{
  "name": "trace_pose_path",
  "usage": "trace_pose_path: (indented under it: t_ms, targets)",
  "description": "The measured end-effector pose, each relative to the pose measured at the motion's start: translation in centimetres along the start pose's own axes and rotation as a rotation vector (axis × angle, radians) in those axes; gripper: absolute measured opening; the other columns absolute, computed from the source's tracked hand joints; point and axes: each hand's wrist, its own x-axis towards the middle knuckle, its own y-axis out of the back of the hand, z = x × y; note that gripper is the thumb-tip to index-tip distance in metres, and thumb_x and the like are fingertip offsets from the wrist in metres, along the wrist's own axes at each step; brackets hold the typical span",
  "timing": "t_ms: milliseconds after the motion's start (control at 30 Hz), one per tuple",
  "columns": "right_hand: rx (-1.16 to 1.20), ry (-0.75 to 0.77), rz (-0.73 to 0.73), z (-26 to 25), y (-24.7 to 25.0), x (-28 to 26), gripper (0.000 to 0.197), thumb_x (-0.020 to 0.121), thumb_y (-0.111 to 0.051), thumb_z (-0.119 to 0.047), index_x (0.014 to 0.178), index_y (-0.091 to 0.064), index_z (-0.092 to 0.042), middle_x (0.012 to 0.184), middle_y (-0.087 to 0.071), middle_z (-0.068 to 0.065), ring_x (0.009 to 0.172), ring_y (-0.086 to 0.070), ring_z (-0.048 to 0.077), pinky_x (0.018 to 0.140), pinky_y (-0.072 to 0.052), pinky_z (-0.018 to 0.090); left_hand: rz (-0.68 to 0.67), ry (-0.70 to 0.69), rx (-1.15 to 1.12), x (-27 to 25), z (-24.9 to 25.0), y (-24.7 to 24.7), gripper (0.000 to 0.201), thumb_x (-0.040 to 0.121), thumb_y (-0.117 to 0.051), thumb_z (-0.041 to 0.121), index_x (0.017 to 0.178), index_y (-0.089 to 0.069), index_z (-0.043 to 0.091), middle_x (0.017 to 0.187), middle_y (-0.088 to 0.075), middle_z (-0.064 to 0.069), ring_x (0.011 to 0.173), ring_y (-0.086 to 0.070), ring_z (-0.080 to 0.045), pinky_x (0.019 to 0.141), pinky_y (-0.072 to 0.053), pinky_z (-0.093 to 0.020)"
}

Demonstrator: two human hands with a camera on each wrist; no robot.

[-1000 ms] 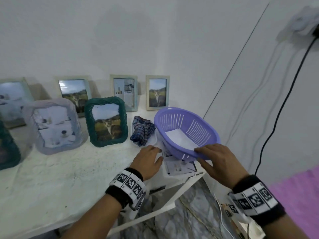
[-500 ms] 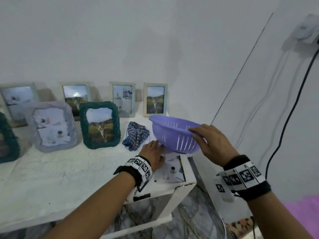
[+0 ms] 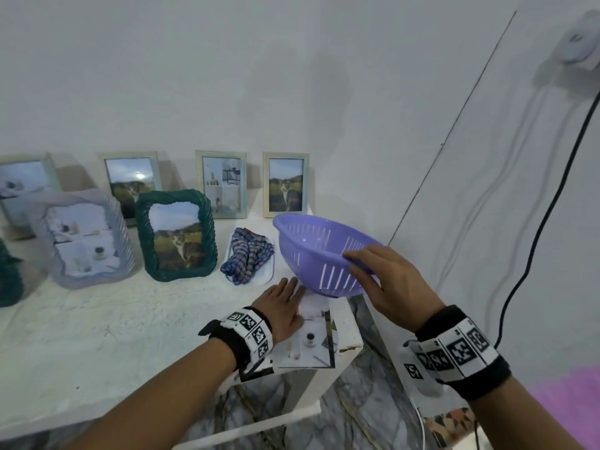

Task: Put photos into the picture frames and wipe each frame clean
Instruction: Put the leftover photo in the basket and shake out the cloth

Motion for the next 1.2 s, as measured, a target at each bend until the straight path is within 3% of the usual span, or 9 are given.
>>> trace_pose_path:
  t_ms: [67,400,567,667,767,833,900,1033,1200]
  targets:
    - [0.005,0.015,-0.025,-0.3,-0.5,-0.8,0.035,0.096,-0.043,-0.035,0.111,-0.065,-0.012,0.095,-0.065,0.001,0.081,-0.060,0.023,0.069,-0.051,0.037,0.006,-0.052,0.004,-1.5,0.0,-0.3,0.094,0.073,0.009,0.058,0.153,0.001,0.009,0.160,0.002,-0.018,0.148,-0.003,-0.034,0.120,-0.007,-0.040]
    - [-0.082,0.038,-0.236,-2.5,-5.9,-3.7,0.035,0.089,-0.045,-0.041,0.105,-0.064,-0.016,0.088,-0.065,0.001,0.072,-0.058,0.026,0.061,-0.051,0.040,-0.029,-0.096,-0.036,-6.1,0.0,-1.9,0.097,0.067,0.013,0.057,0.153,0.007,0.012,0.161,0.008,-0.012,0.149,0.004,-0.029,0.119,0.001,-0.037]
    - [-0.099,-0.035,-0.075,-3.7,-6.5,-4.9,0.031,0.091,-0.047,-0.034,0.106,-0.064,-0.013,0.096,-0.061,0.003,0.083,-0.054,0.024,0.073,-0.048,0.034,-0.030,-0.077,-0.021,-6.8,0.0,-1.9,0.081,0.083,-0.001,0.053,0.154,0.004,0.014,0.161,0.006,-0.012,0.149,0.002,-0.028,0.120,0.000,-0.038]
    - [-0.026,-0.300,0.187,-4.4,-6.7,-7.5,0.015,0.089,-0.050,-0.025,0.087,-0.059,-0.013,0.085,-0.054,-0.001,0.077,-0.049,0.017,0.069,-0.040,0.026,-0.033,-0.063,-0.036,-7.2,0.0,-1.8,0.070,0.096,-0.019,0.048,0.154,0.003,0.015,0.162,0.007,-0.010,0.149,0.002,-0.028,0.120,-0.001,-0.039]
    - [0.084,-0.726,0.148,-5.4,-8.8,-11.2,0.011,0.090,-0.057,-0.017,0.083,-0.049,-0.014,0.070,-0.053,-0.004,0.061,-0.049,0.013,0.054,-0.035,0.022,-0.047,-0.055,-0.059,-7.4,0.1,-1.8,0.068,0.101,-0.029,0.041,0.154,0.003,0.014,0.161,0.008,-0.010,0.149,0.004,-0.027,0.121,-0.003,-0.039]
    - [0.256,-0.975,0.033,-5.8,-10.7,-12.7,0.015,0.090,-0.061,-0.020,0.094,-0.049,-0.013,0.081,-0.063,0.001,0.068,-0.060,0.014,0.059,-0.046,0.029,-0.053,-0.059,-0.058,-7.5,0.1,-1.9,0.068,0.101,-0.030,0.040,0.154,0.004,0.013,0.161,0.008,-0.011,0.149,0.004,-0.028,0.121,-0.005,-0.039]
    - [0.559,-1.128,0.072,-6.5,-12.0,-12.8,0.022,0.090,-0.063,-0.019,0.103,-0.047,-0.013,0.095,-0.064,0.010,0.077,-0.065,0.024,0.071,-0.056,0.044,-0.065,-0.066,-0.064,-7.8,0.1,-2.0,0.069,0.100,-0.032,0.039,0.153,0.003,0.012,0.161,0.007,-0.011,0.149,0.003,-0.028,0.120,-0.007,-0.040]
    - [1.009,-1.240,0.323,-9.3,-13.0,-11.6,0.032,0.091,-0.061,-0.006,0.116,-0.043,-0.014,0.099,-0.061,0.016,0.080,-0.064,0.032,0.066,-0.058,0.045,-0.109,-0.091,-0.073,-8.5,-0.1,-1.7,0.069,0.101,-0.032,0.039,0.153,0.004,0.011,0.161,0.008,-0.012,0.149,0.005,-0.029,0.121,-0.006,-0.039]
    - [1.105,-1.291,0.275,-11.3,-14.8,-12.3,0.039,0.085,-0.069,-0.009,0.117,-0.052,-0.022,0.094,-0.067,0.017,0.074,-0.066,0.030,0.058,-0.054,0.036,-0.146,-0.100,-0.117,-9.5,-0.2,-1.3,0.068,0.101,-0.031,0.036,0.153,0.004,0.010,0.161,0.010,-0.012,0.148,0.008,-0.028,0.121,-0.002,-0.037]
